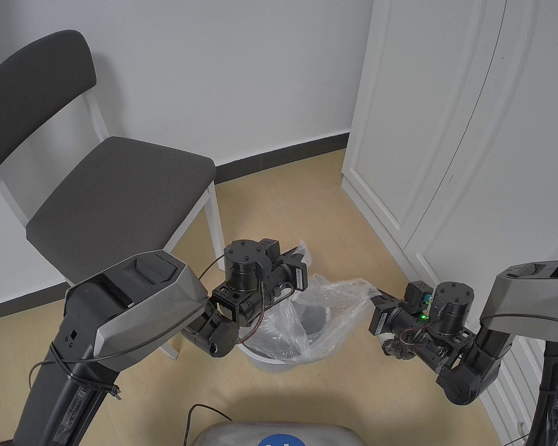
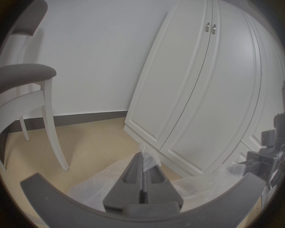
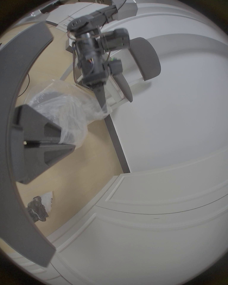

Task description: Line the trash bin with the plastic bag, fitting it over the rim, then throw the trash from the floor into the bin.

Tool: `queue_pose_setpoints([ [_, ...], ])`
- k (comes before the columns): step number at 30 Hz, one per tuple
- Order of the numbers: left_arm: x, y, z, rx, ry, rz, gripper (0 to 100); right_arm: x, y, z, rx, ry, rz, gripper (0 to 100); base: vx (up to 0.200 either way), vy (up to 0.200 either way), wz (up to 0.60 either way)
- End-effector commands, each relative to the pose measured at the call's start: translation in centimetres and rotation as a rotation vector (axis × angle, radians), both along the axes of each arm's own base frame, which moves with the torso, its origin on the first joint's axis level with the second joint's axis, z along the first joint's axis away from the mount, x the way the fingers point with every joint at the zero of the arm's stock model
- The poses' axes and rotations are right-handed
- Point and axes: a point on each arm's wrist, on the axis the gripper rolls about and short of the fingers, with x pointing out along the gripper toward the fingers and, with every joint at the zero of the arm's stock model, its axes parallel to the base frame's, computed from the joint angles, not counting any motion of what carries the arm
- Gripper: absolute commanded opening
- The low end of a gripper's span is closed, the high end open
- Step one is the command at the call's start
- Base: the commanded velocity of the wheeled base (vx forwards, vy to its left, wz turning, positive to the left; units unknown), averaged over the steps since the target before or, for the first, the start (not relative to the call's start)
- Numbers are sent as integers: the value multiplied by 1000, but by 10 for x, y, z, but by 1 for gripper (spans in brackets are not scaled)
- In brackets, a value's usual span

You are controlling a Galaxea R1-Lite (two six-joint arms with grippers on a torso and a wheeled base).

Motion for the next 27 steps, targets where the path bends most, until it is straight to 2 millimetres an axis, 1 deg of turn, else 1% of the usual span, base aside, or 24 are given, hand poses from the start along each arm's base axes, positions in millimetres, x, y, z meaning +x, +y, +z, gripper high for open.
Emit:
queue_pose_setpoints([
  [1, 18, 6, -24, 7, 27, 22, 0, -10, -3, 16, 1, -39, 18, 0, 0, 0, 0],
  [2, 29, 6, -30, 9, 34, 33, 0, -18, -1, 21, -9, -50, 34, 0, 0, 0, 0],
  [7, 37, 4, -39, 11, 49, 38, 0, -31, 5, 23, -32, -42, 71, 0, 0, 0, 0],
  [13, 35, 3, -44, -37, 81, 38, 0, -38, 11, 18, -55, -25, 101, 0, 0, 0, 0],
  [15, 35, 3, -45, -52, 85, 43, 0, -38, 12, 17, -57, -22, 106, 0, 0, 0, 0],
  [20, 31, 8, -54, -61, 94, 49, 0, -38, 15, 7, -70, 4, 113, 0, 0, 0, 0],
  [21, 29, 12, -59, -58, 103, 55, 0, -35, 16, 0, -76, 20, 113, 0, 0, 0, 0],
  [22, 29, 12, -59, -58, 103, 55, 0, -35, 16, 0, -76, 20, 113, 0, 0, 0, 0],
  [24, 26, 27, -62, -64, 92, 77, 0, -29, 21, -15, -83, 50, 115, 0, 0, 0, 0],
  [26, 24, 39, -63, -62, 95, 96, 0, -24, 25, -22, -81, 59, 113, 0, 0, 0, 0],
  [27, 23, 47, -61, -67, 89, 104, 0, -21, 26, -26, -79, 64, 108, 0, 0, 0, 0],
])
